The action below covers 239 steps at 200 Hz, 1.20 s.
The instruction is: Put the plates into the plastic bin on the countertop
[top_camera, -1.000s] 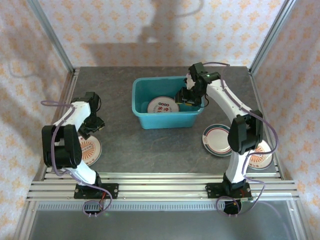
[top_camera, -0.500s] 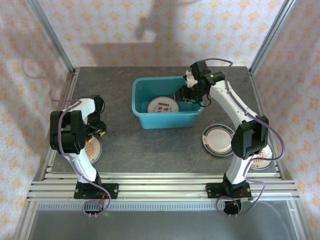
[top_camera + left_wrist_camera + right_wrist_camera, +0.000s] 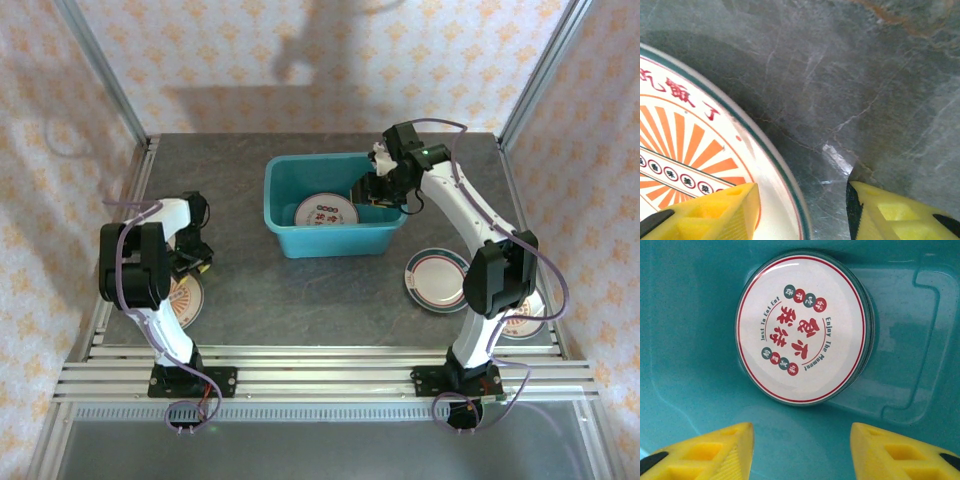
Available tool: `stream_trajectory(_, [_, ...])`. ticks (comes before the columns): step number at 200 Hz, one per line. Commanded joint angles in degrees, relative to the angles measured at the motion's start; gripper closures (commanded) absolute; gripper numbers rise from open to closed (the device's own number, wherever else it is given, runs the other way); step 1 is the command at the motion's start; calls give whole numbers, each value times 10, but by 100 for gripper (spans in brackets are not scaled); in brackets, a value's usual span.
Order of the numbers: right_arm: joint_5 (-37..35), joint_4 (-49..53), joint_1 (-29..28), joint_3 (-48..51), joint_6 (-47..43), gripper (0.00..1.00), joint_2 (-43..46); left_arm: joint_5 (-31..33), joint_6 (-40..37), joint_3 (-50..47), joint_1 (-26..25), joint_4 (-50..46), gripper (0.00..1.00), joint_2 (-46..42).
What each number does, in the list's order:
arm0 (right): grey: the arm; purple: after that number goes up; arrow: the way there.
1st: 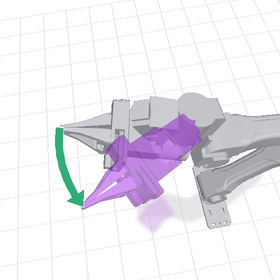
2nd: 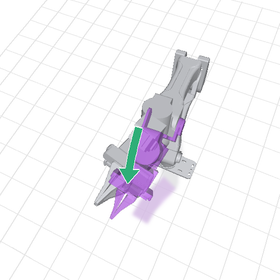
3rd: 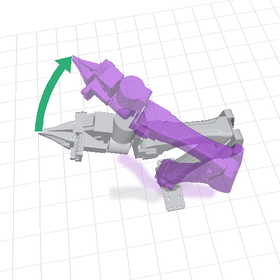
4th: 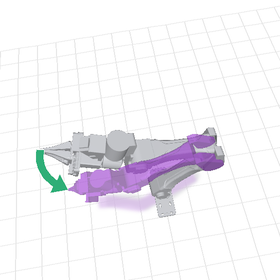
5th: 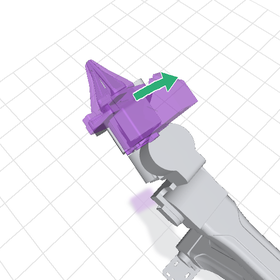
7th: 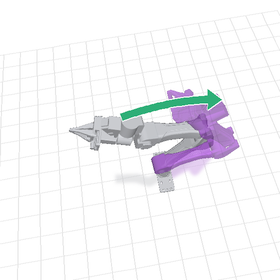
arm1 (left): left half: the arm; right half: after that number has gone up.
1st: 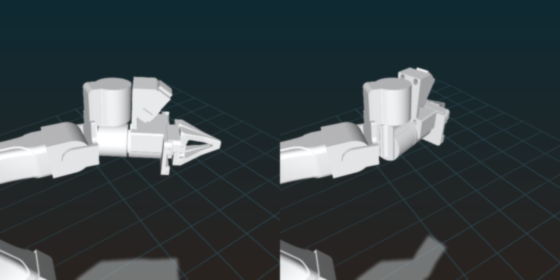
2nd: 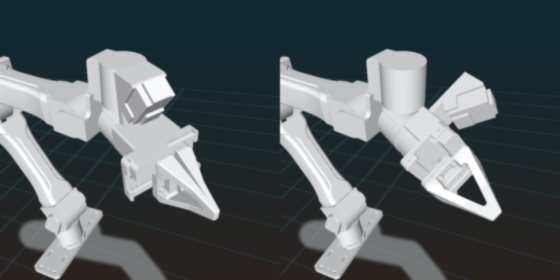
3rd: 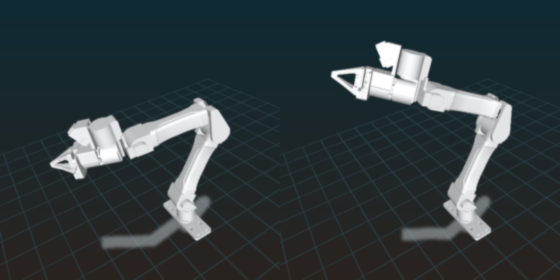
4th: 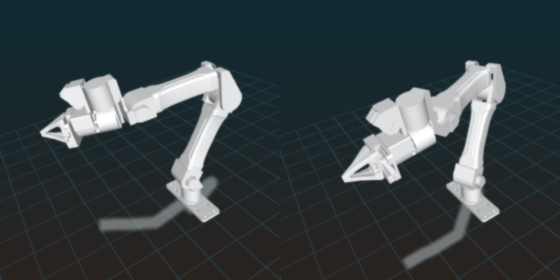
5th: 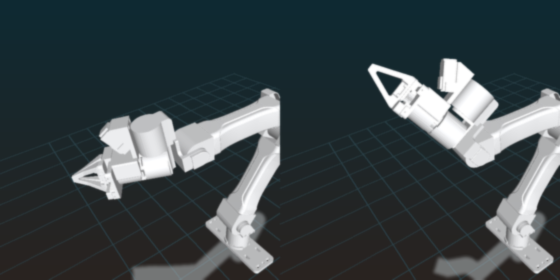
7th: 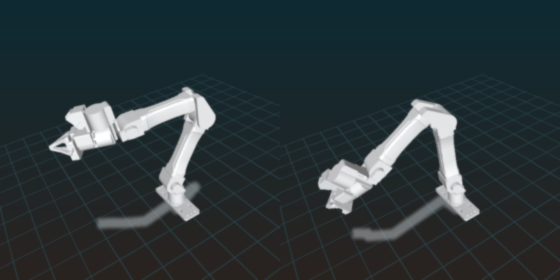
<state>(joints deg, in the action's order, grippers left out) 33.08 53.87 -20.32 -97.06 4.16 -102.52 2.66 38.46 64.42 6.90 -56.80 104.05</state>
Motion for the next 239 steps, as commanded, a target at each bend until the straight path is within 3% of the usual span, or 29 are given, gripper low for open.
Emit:
stream_trajectory(1, [12,-16,3,-7,-3,47,7,32,-12,-28,9,-44,48,-19])
stream_trajectory(64, [14,-28,3,4,7,47,11,11,-15,-46,15,-7,53,-5])
stream_trajectory(139, [0,-35,2,24,5,47,34,-24,-18,-30,15,-16,100,-34])
stream_trajectory(178, [23,-49,3,12,-4,47,42,-74,13,-1,11,-32,100,-113])
stream_trajectory(239, [55,-67,-4,-42,-30,48,35,-113,87,155,-27,-38,100,-183])
